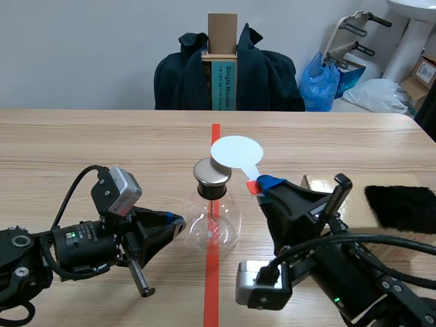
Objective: Do the electroscope experiment.
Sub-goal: 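Move the plate toward and away from the electroscope, then put the plate down on the right, then return to the home posture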
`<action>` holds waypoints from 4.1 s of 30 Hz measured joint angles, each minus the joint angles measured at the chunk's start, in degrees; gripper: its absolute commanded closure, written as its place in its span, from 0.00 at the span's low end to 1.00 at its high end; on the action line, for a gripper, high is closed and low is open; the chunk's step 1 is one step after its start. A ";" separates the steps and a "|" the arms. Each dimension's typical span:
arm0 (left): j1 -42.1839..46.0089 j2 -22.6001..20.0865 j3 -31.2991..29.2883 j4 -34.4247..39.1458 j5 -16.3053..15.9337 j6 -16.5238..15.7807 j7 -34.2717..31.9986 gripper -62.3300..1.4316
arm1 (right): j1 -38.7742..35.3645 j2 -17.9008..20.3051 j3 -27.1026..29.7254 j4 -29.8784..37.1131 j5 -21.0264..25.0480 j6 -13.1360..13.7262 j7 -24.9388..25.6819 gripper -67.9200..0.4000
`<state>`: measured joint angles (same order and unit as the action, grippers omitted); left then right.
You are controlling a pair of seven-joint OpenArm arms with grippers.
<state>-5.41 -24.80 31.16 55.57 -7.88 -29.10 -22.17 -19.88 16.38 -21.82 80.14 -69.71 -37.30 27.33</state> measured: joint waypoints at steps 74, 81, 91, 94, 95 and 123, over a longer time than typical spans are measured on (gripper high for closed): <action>0.02 0.00 0.00 0.00 0.13 -0.02 0.00 0.95 | -22.14 0.00 14.64 7.10 1.09 -4.17 -16.92 0.98; 0.02 0.00 0.00 0.00 0.15 0.00 0.00 0.95 | -17.29 -0.04 14.58 0.66 1.09 -4.07 -16.70 0.98; 0.02 0.02 0.00 0.00 0.13 -0.02 0.00 0.95 | -16.20 -0.92 12.46 -2.32 1.09 -4.11 -15.61 0.97; 0.02 0.00 0.00 0.00 0.15 0.00 0.00 0.95 | -16.20 -1.62 12.48 -2.32 1.11 -4.09 -14.05 0.79; 0.02 0.02 0.00 0.00 0.15 -0.02 0.00 0.95 | -16.20 -1.77 12.46 -2.32 1.05 -4.07 -13.88 0.70; 0.02 -1.01 0.00 0.04 -0.02 -0.02 -0.04 0.95 | -33.18 12.07 22.88 30.75 83.56 -3.96 -20.72 0.00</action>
<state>-5.39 -25.80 31.16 55.61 -7.90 -29.12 -22.22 -53.06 28.45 1.06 110.89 13.85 -41.25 6.61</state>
